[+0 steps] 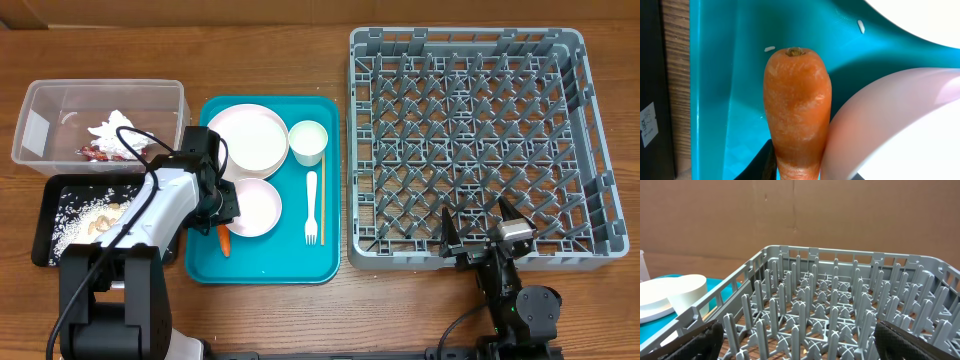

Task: Sort waste into correct bins and load items into the dishwasher rack

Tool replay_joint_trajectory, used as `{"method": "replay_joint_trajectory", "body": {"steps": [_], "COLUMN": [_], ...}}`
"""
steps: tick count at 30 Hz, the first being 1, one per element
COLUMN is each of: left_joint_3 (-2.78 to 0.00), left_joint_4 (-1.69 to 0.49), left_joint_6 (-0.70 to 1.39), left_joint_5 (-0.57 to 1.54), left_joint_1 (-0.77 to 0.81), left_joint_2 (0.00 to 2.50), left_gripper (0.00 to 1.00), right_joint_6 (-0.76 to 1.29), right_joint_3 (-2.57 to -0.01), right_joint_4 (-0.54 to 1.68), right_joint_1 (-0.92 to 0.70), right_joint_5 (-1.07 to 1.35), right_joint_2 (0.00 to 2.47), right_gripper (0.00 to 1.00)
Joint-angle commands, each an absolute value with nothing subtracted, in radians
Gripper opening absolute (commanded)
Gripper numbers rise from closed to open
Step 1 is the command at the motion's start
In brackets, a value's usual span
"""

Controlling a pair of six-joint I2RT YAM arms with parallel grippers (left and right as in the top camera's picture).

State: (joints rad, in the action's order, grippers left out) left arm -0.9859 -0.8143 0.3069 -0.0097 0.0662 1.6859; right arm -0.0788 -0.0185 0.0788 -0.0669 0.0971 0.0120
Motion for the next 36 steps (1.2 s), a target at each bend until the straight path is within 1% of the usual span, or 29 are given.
{"method": "replay_joint_trajectory", "body": {"steps": [1, 4, 7, 8, 11, 13, 16, 28, 32, 35, 36], "left_joint_3": [-0.975, -0.975, -0.975, -0.975, -0.976, -0.979, -0.992, -1.252, -1.269, -1.269, -1.269], "left_joint_4": [-0.810, -0.810, -0.810, -0.811, -0.823, -0.831, -0.847, -1.098, -1.154, -1.147, -1.136], "left_joint_6": [0.291, 0.290, 0.274, 0.256, 0.246, 0.246, 0.247, 0.237, 0.289, 0.319, 0.318], "left_joint_5": [0.015, 0.052, 0.063, 0.078, 0.082, 0.082, 0.079, 0.079, -0.013, -0.022, 0.005], "left_joint_1": [0.068, 0.068, 0.068, 0.068, 0.068, 0.066, 0.065, 0.019, 0.006, -0.024, -0.036], "left_joint_2": [1.666, 1.666, 1.666, 1.666, 1.666, 1.666, 1.666, 1.660, 1.632, 1.626, 1.627], "left_gripper": [0.15, 0.27, 0.38, 0.48, 0.65, 0.78, 0.88, 0.85, 0.82, 0.68, 0.60], "right_joint_6": [-0.076, -0.076, -0.076, -0.076, -0.076, -0.076, -0.076, -0.076, -0.076, -0.076, -0.076], "right_joint_3": [-0.008, -0.008, -0.008, -0.008, -0.008, -0.008, -0.008, -0.008, -0.008, -0.008, -0.008], "right_joint_4": [0.074, 0.074, 0.074, 0.074, 0.074, 0.074, 0.074, 0.074, 0.074, 0.074, 0.074], "right_joint_1": [-0.072, -0.072, -0.072, -0.072, -0.072, -0.072, -0.072, -0.072, -0.072, -0.072, -0.072], "right_joint_5": [0.099, 0.099, 0.099, 0.099, 0.099, 0.099, 0.099, 0.099, 0.099, 0.099, 0.099], "right_joint_2": [0.006, 0.006, 0.006, 0.006, 0.006, 0.006, 0.006, 0.006, 0.006, 0.006, 0.006], "right_gripper": [1.00, 1.00, 1.00, 1.00, 1.00, 1.00, 1.00, 1.00, 1.00, 1.00, 1.00]}}
